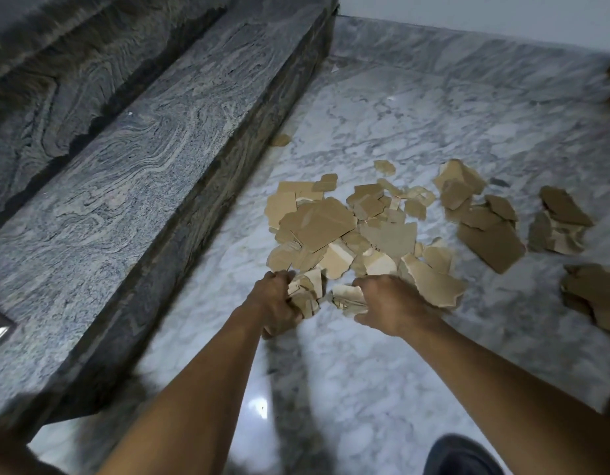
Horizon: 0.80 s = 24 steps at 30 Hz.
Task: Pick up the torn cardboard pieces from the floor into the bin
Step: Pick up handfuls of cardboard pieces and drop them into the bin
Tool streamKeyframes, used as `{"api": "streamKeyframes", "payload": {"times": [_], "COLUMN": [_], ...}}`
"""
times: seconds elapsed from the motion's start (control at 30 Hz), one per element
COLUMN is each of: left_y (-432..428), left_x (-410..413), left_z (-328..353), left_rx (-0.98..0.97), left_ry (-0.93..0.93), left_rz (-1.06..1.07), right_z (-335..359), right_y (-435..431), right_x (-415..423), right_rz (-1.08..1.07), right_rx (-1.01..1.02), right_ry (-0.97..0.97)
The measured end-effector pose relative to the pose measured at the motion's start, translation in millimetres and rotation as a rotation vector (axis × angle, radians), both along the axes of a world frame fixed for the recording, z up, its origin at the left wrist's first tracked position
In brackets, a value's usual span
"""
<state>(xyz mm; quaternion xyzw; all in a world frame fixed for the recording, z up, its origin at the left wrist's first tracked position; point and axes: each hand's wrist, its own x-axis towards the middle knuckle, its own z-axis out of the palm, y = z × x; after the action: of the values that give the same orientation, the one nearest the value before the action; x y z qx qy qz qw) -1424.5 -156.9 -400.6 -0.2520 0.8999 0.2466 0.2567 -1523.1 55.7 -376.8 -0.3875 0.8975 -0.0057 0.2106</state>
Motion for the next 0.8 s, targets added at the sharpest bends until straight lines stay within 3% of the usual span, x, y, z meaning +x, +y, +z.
{"api": "streamKeyframes", "payload": {"times": [0.1, 0.23, 0.37, 0.47, 0.53, 0.67, 0.8], "left_y": [-3.2, -9.4, -19.3, -19.7, -17.4, -9.9, -8.4], "left_x": [3.7, 13.3, 20.1, 25.0, 24.2, 15.2, 8.7], "left_z": [0.1, 3.3, 4.9, 10.0, 14.4, 27.3, 22.9], "left_rx": [0.075, 0.167, 0.055, 0.088, 0.114, 0.177, 0.171], "left_ry": [0.041, 0.098, 0.045, 0.052, 0.080, 0.110, 0.129], "left_rz": [0.046, 0.150, 0.079, 0.066, 0.060, 0.060, 0.027], "right_z": [9.2, 14.0, 9.8, 12.4, 25.5, 37.9, 9.7], "right_y": [-11.5, -17.5, -15.0, -13.9, -7.1, 10.3, 10.4], "right_x": [-15.8, -16.3, -8.5, -20.9, -39.6, -70.4, -55.2], "right_rz": [-0.091, 0.004, 0.032, -0.096, -0.230, -0.354, -0.292], "right_rx": [-0.022, 0.068, 0.118, 0.135, 0.039, -0.013, 0.069], "right_ry": [-0.038, -0.091, -0.093, -0.184, -0.227, -0.220, -0.117]}}
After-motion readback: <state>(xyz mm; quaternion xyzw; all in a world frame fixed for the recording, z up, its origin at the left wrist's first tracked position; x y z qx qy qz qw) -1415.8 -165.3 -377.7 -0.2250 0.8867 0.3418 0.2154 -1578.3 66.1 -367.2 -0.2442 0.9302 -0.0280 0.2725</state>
